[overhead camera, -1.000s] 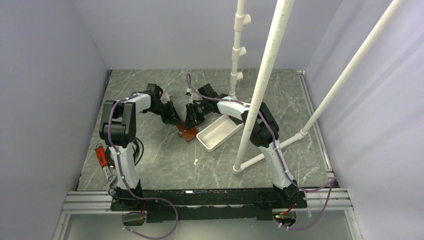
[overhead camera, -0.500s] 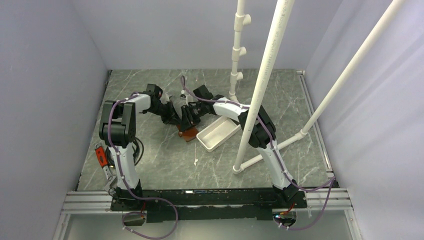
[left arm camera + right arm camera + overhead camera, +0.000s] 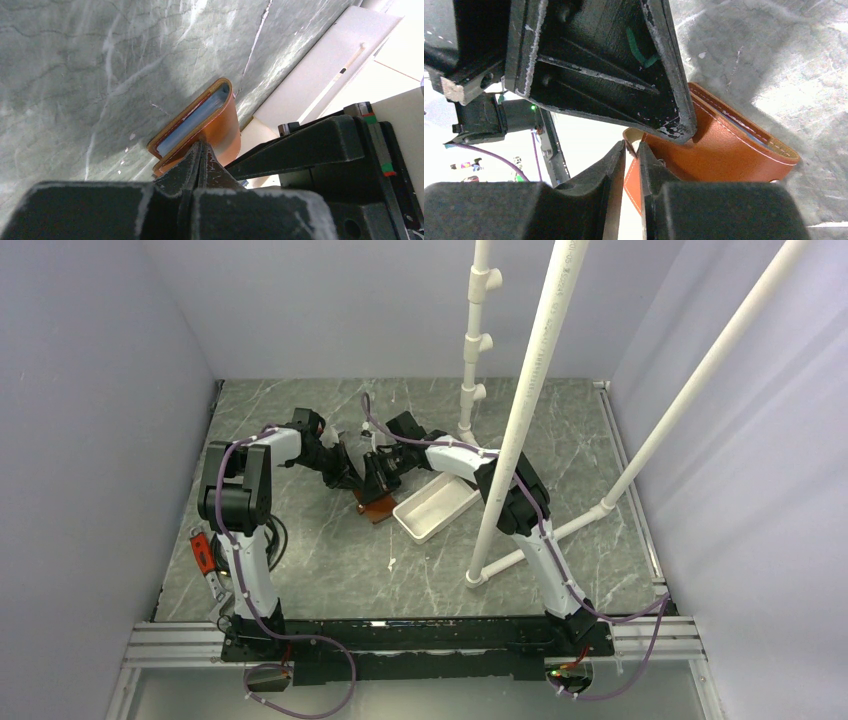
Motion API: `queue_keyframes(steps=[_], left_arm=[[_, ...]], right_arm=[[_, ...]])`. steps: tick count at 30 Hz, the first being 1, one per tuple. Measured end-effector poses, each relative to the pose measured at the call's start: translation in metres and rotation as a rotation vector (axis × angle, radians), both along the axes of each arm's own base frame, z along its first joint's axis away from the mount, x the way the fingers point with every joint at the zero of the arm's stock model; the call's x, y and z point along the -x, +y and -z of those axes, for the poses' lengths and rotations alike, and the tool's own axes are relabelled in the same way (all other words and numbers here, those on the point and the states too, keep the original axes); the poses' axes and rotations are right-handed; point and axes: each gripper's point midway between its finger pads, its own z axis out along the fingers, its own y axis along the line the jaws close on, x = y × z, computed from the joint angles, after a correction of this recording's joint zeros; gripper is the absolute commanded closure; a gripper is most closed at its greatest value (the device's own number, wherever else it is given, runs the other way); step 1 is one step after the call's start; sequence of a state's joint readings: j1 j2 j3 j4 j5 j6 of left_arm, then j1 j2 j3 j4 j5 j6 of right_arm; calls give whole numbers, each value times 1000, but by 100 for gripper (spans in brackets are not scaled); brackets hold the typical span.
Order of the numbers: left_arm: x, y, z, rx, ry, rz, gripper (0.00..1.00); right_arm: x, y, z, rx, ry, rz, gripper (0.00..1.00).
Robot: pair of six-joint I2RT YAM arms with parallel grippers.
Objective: Put the credit cards into the card holder
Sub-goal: Close the card holder at the center of the board.
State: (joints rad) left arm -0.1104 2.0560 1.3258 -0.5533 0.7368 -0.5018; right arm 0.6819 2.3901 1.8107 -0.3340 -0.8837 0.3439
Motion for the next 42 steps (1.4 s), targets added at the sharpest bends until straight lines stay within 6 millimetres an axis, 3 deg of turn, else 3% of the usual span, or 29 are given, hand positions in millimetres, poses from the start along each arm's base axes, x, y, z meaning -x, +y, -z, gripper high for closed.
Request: queue_keyframes(steps=[7,15,19,27,36,42], left_arm=[[0,0,0,1,-3,0,100],[0,0,0,0,-3,0,100],[0,0,0,0,-3,0,100],[0,0,0,0,-3,0,100],[0,0,0,0,-3,1,100],[0,0,0,0,-3,1,100]], right_arm=[[2,0,0,-2,4,-8,78],[5,0,1,2,3,-16,89],[5,0,1,4,4,-17,100],[1,0,2,34,8,26,100],[-12,-4,-19,78,-60,96,100],[-14,-10,-13,131,-68,121,100]])
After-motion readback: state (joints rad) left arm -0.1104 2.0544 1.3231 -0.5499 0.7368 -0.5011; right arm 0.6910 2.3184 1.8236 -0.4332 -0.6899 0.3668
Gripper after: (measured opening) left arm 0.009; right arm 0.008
